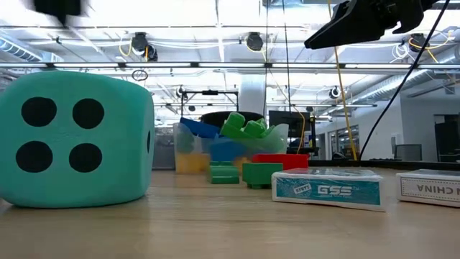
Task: Pick & Place Toys
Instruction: Adjust the left transparent bin
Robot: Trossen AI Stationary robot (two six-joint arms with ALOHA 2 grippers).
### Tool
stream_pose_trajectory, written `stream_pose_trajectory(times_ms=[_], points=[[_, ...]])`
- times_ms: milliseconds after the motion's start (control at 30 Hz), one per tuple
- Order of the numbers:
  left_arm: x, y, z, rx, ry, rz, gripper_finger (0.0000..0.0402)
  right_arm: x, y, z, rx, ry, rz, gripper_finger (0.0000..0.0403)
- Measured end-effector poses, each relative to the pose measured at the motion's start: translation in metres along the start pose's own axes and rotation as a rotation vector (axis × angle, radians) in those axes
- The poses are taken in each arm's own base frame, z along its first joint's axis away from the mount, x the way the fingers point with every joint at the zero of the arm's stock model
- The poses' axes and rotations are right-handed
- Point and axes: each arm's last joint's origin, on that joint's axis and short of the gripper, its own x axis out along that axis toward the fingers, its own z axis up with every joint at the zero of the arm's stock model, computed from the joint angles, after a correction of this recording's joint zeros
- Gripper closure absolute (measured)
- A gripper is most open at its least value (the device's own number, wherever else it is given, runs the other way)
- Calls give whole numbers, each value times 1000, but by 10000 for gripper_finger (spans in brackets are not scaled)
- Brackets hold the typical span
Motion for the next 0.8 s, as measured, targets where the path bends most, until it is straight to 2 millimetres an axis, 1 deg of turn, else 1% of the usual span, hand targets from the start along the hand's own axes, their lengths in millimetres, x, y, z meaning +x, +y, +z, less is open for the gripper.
stream_pose_trajectory(times_ms=[67,167,233,300,433,600,700,800], points=[[-3,-11,-27,19,46,-13,398,0,0,0,-1,1,0,238],[-1,-22,-58,17,28,4,393,0,0,0,0,0,0,238],[4,-24,-75,-14,16,39,396,0,0,1,4,-6,-1,238],[10,-19,-87,-77,26,90,398,0,0,1,9,-12,-2,238],[28,-2,-104,-197,53,202,390,0,0,3,14,-23,-3,238],[50,21,-113,-270,38,325,397,0,0,3,-9,-24,-4,238],[56,34,-116,-294,38,408,396,0,0,3,-19,-24,-4,238],[53,47,-116,-304,-11,532,387,0,0,3,-29,-24,-4,238]])
